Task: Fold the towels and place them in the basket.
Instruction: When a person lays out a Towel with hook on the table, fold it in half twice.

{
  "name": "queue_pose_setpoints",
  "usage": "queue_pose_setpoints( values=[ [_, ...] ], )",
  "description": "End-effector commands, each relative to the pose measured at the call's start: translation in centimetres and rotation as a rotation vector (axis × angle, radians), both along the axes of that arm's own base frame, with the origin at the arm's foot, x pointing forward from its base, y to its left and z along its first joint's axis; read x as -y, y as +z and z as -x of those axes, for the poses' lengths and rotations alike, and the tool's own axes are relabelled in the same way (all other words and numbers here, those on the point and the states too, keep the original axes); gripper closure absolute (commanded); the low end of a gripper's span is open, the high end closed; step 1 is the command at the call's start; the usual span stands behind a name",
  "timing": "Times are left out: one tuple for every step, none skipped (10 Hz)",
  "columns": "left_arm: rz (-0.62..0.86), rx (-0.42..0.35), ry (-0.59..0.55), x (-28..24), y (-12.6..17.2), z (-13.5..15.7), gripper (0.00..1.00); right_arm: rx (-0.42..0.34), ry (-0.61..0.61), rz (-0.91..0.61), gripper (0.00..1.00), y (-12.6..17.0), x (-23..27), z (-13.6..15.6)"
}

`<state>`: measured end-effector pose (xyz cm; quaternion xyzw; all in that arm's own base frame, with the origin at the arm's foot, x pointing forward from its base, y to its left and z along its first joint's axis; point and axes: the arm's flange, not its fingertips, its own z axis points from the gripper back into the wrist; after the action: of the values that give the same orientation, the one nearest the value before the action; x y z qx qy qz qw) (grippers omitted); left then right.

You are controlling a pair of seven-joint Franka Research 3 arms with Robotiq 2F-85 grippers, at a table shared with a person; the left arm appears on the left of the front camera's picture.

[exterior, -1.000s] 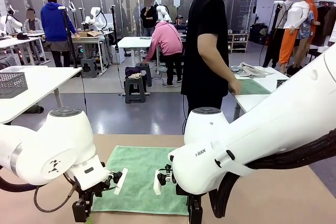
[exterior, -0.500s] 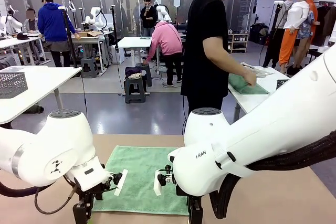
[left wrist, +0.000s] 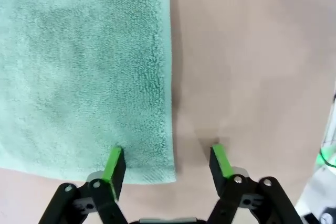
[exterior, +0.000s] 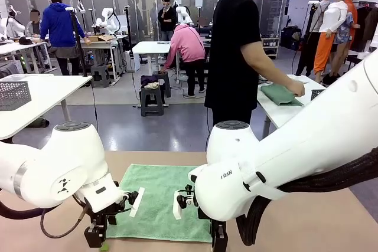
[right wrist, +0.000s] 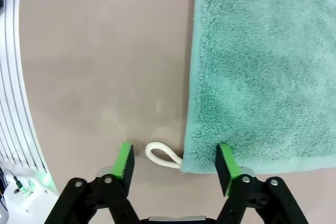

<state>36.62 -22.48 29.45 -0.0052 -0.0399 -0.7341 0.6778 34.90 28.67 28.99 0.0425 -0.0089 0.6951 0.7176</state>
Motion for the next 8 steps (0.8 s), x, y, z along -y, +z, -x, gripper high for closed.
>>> queue_pose_setpoints(
  values=[
    [0.003, 0.050, -0.017, -0.2, 0.4, -0.2, 0.24, 0.039, -0.024, 0.014, 0.46, -0.1, -0.3, -0.2],
    [0.002, 0.056, -0.019, -0.2, 0.6, -0.3, 0.57, 0.049, -0.028, 0.016, 0.60, 0.1, -0.3, -0.3],
    [-0.004, 0.056, -0.022, -0.2, 0.8, -0.5, 0.43, 0.052, -0.032, 0.017, 0.66, 0.2, -0.3, -0.5],
    [-0.009, 0.056, -0.025, -0.2, 0.8, -0.7, 0.76, 0.054, -0.034, 0.019, 0.80, 0.3, -0.4, -0.6],
    [-0.012, 0.055, -0.028, -0.1, 0.9, -0.9, 0.63, 0.057, -0.036, 0.018, 0.86, 0.4, -0.3, -0.6],
    [-0.016, 0.055, -0.034, 0.1, 0.9, -1.1, 0.95, 0.058, -0.038, 0.019, 1.00, 0.4, -0.2, -0.6],
    [-0.020, 0.052, -0.038, 0.2, 0.9, -1.2, 0.82, 0.056, -0.039, 0.023, 1.00, 0.4, -0.2, -0.6],
    [-0.021, 0.050, -0.042, 0.3, 0.9, -1.3, 1.00, 0.058, -0.039, 0.025, 1.00, 0.5, -0.1, -0.5]
  ],
)
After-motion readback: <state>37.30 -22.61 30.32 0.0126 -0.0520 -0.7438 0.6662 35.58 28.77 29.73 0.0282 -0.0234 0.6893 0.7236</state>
